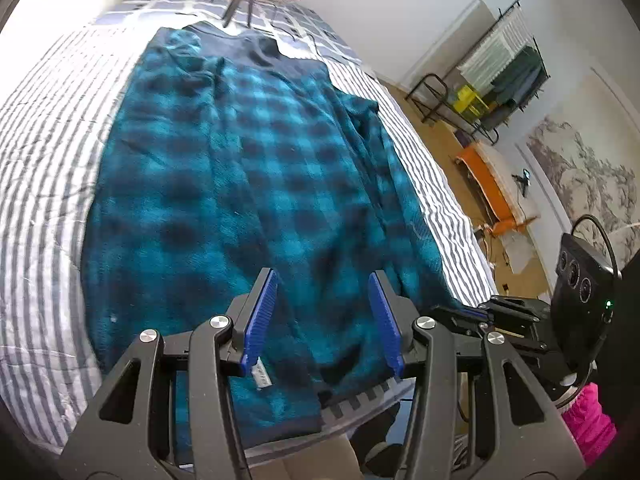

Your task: Fold large clothes

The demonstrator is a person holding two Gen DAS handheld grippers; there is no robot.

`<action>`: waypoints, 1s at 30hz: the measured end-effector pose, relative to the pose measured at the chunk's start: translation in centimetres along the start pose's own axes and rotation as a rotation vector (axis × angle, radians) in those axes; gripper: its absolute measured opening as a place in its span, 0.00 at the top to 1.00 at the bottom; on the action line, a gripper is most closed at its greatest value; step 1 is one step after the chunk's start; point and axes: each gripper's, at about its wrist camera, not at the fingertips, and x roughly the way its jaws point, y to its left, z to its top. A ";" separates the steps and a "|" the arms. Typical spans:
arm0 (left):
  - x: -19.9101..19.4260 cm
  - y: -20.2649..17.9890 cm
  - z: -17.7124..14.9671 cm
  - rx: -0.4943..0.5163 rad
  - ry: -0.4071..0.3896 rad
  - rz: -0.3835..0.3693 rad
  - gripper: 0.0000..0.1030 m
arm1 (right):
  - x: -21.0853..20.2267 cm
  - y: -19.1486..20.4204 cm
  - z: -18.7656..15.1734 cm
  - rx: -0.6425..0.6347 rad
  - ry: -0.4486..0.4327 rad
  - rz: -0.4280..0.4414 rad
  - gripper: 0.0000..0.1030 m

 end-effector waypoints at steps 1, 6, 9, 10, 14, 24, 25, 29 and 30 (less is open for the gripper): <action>0.2 -0.2 -0.1 0.004 0.007 -0.003 0.53 | -0.2 -0.2 -0.2 0.006 0.009 0.037 0.85; 2.7 -2.0 -0.6 0.003 0.074 -0.062 0.44 | -2.6 -2.5 -1.2 0.088 -0.034 0.205 0.58; 4.2 -3.2 -0.7 0.015 0.100 -0.073 0.39 | -3.7 -4.5 -0.7 0.146 -0.091 0.211 0.58; 4.9 -3.5 -0.7 0.009 0.116 -0.083 0.39 | -3.8 -5.2 -0.2 0.169 -0.102 0.215 0.57; 6.7 -3.9 -0.7 -0.014 0.154 -0.100 0.39 | -3.5 -10.1 1.8 0.318 -0.123 0.178 0.56; 10.5 -3.0 0.4 -0.047 0.190 -0.035 0.39 | 1.2 -21.4 10.4 0.534 -0.175 0.034 0.54; 10.7 -2.9 0.4 -0.040 0.194 -0.031 0.39 | 2.1 -23.0 11.1 0.580 -0.183 0.026 0.54; 11.6 -2.4 0.3 -0.041 0.219 -0.053 0.39 | 4.7 -27.1 13.3 0.674 -0.200 0.013 0.54; 11.8 -2.3 0.3 -0.043 0.223 -0.067 0.40 | 5.5 -28.1 13.8 0.689 -0.197 0.011 0.54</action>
